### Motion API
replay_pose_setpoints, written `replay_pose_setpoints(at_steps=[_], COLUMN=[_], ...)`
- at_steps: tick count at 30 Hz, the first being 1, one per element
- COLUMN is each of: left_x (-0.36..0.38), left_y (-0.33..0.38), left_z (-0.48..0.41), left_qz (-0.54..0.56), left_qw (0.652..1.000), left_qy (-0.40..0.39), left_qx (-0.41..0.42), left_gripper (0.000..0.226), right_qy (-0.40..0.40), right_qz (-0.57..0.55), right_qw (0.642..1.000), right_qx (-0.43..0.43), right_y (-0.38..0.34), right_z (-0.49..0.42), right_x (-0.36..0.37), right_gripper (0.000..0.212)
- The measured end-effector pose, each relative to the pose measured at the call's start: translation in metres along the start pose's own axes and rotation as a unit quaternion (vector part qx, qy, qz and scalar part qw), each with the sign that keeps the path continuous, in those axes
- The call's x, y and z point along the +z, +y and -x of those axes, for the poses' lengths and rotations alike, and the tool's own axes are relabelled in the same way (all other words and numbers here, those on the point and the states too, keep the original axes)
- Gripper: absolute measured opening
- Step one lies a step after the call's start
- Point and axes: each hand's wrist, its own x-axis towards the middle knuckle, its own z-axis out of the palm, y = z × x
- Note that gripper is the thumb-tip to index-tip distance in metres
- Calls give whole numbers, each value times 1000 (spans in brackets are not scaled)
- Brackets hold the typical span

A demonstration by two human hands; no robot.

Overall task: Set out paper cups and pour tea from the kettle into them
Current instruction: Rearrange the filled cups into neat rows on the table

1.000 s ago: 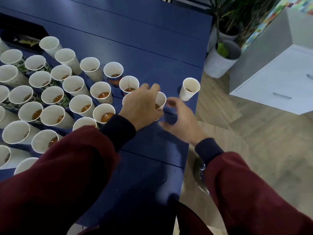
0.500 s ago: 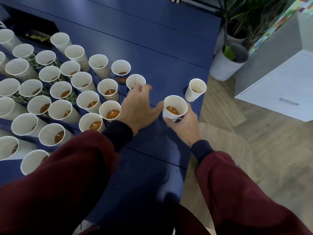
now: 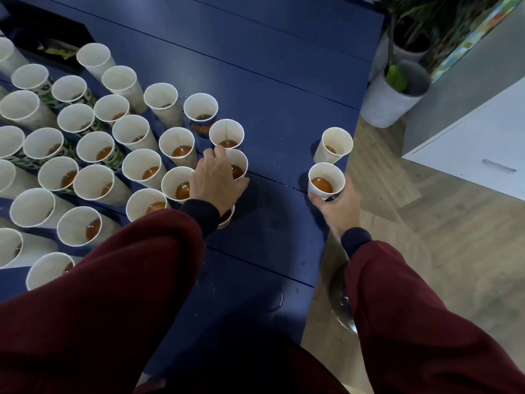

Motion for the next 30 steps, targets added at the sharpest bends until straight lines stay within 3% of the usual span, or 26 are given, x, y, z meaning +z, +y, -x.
replay_pose_setpoints(at_steps=[5, 12, 22, 27, 30], left_x=[-2, -2, -5, -13, -23], left_y=[1, 6, 17, 24, 30], left_z=[-1, -2, -2, 6, 13], left_qz=[1, 12, 49, 81, 101], left_qw=[1000, 999, 996, 994, 994], left_qy=[1, -14, -23, -7, 13], left_qx=[-3, -32, -75, -67, -41], left_gripper=[54, 73, 51, 51, 52], right_qy=[-9, -5, -39, -29, 6], right_qz=[-24, -60, -29, -24, 56], right_qw=[1000, 997, 996, 995, 993], right_qx=[17, 58, 69, 87, 108], right_y=[7, 10, 13, 14, 7], right_z=[-6, -10, -10, 10, 37], right_x=[7, 11, 6, 1, 3], right_gripper=[58, 65, 81, 71, 60])
